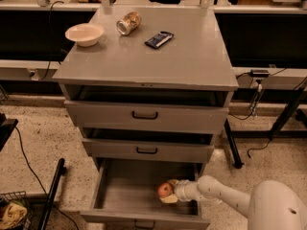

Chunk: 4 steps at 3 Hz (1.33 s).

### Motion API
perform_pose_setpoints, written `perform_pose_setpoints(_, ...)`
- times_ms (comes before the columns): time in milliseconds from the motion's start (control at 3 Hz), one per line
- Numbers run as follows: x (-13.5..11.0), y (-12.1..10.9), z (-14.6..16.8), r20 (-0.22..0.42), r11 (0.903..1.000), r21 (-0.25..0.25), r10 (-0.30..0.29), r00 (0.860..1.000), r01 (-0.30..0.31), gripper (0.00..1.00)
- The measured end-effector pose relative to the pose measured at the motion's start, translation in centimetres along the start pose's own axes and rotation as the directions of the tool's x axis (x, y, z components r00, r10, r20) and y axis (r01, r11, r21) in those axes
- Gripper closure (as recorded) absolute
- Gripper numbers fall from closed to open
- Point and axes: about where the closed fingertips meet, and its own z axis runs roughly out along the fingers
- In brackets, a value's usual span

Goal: Place apple into bottom drawer

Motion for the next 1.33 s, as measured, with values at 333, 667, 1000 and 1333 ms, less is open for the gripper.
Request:
perform_pose_setpoints(333,-0.03,0.18,0.17,0.001,1.0000,-0.003,0.000,1.000,0.000,0.13)
perform_pose_setpoints(667,-0.06,0.33,0.32,0.001,1.0000,-0.006,0.001,1.000,0.000,0.00)
perform_pose_setpoints(1000,-0.06,0.33,0.32,0.001,1.0000,-0.007,0.000,1.000,0.000,0.00)
perform_pose_setpoints(1333,-0.82,1.14,-0.44,0.048,0.9989,-0.039,-0.025,0.999,0.027,0.00)
